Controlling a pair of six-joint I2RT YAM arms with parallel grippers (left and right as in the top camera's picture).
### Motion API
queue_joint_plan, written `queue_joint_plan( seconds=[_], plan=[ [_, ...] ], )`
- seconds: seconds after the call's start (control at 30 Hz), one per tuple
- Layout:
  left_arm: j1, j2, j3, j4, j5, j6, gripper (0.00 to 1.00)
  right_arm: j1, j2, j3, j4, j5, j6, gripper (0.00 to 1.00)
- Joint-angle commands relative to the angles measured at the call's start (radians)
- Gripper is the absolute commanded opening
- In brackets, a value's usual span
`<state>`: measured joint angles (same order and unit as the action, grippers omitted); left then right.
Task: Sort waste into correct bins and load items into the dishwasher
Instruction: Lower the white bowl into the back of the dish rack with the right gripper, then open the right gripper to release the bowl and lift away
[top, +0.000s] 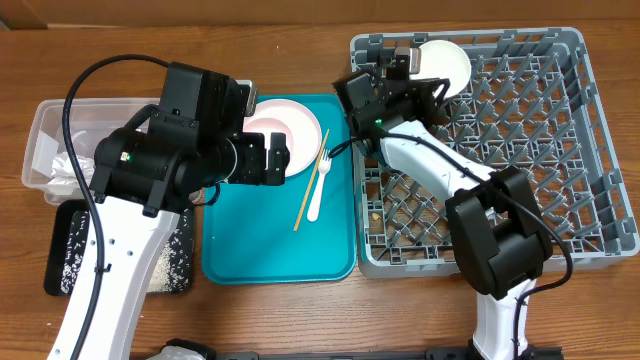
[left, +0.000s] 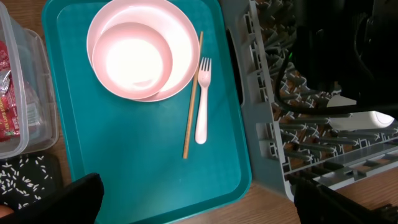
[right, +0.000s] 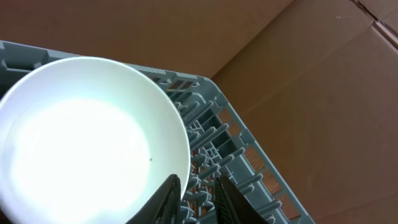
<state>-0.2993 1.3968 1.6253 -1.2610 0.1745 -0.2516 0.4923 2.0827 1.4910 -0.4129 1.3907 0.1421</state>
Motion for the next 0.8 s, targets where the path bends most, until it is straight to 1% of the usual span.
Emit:
queue_joint_plan(
  seconds=[0.0,0.03,0.1,0.17,0.27,0.3,0.43,0.53,0.6,0.77],
  plan=[
    [0.005,-0.009,0.013,0.001,-0.010,0.020,1.00,0.000,0.005,-0.006,-0.021,-0.041,0.012,0.28],
    [0.005,-0.009,0.013,0.001,-0.010,0.020,1.00,0.001,0.004,-0.005,-0.035,-0.072,0.012,0.30],
    [0.005,-0.009,0.013,0.002,-0.010,0.020,1.00,0.002,-0.008,-0.004,-0.084,-0.163,0.013,0.32],
    [0.005,-0.009,0.013,0.001,-0.010,0.020,1.00,0.002,-0.037,-0.003,-0.144,-0.282,0.068,0.34],
    [0.005,-0.009,0.013,0.002,-0.010,0.020,1.00,-0.021,-0.108,-0.003,-0.200,-0.460,0.156,0.34],
    [0.005,-0.009,0.013,0.002,-0.010,0.020,1.00,-0.040,-0.152,-0.003,-0.211,-0.563,0.173,0.34],
    [0.005,-0.009,0.013,0.001,-0.010,0.020,1.00,-0.102,-0.279,-0.003,-0.225,-0.853,0.172,0.33],
    [0.005,-0.009,0.013,0.002,-0.010,0.020,1.00,-0.142,-0.358,-0.003,-0.248,-0.996,0.171,0.33],
    [0.005,-0.009,0.013,0.001,-0.010,0.020,1.00,-0.168,-0.414,-0.003,-0.266,-1.069,0.169,0.35],
    [0.005,-0.009,0.013,0.001,-0.010,0.020,1.00,-0.230,-0.517,-0.003,-0.270,-1.162,0.173,0.36]
  ],
)
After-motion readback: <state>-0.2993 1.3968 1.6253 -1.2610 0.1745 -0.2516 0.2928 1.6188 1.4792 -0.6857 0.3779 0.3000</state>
